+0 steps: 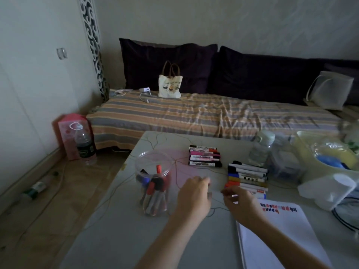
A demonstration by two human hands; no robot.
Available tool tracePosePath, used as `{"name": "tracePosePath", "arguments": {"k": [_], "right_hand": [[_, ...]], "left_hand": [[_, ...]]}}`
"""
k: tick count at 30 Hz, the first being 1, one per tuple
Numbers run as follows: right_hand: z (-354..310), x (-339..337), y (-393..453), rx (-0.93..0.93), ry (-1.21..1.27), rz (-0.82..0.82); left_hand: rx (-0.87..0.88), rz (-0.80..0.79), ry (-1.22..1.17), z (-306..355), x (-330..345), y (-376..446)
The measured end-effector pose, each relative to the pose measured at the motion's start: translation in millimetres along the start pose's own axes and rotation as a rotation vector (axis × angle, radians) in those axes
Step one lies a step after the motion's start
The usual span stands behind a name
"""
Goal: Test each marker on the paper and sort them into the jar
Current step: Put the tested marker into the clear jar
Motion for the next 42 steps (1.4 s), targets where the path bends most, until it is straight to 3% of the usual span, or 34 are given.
{"name": "tracePosePath", "arguments": {"k": [2,6,14,18,23,29,31,35,39,42], "right_hand": [[7,4,12,0.005,-0.067,-0.031],[13,8,46,-0.026,-0.224,-0.06],[-9,48,134,-0.09,-0.426,-0.119],[-8,58,144,-0.066,-0.541,-0.146],[-12,48,129,-0.174,-0.713,0.054],[-17,58,120,-0.206,-0.784,-0.048],[-22,53,111,-0.221,-0.704,-0.019],[-36,2,81,-0.121,-0.227,0.171],[-9,-41,28,0.206,0.223,0.13],[14,-47,-15,0.308,0.533,0.061]], "left_hand": [[-0.071,-0.155,0.075,-26,37,-3],[-0.182,-0.312,0.159,-62,72,-3],[-0.17,-0.304,0.314,-77,81,2],[-0.101,-0.219,0.199,-76,84,6],[-0.188,-0.402,0.221,-74,87,5],[-0.211,-0.395,0.228,-72,85,4],[-0.226,-0.381,0.213,-70,84,4],[-0.226,-0.248,0.038,-63,75,7],[-0.397,-0.164,-0.516,-48,65,11],[-0.613,-0.142,-1.176,-29,74,5]]}}
Point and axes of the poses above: each hand's wrist, its own y-axis towards the middle knuckle, its own x-axis out of the palm, z = x × y, the point moved 4 cm from there along y, towards the middle knuckle, and after that the axes turned 10 degrees about -y, right-handed, at the moved point
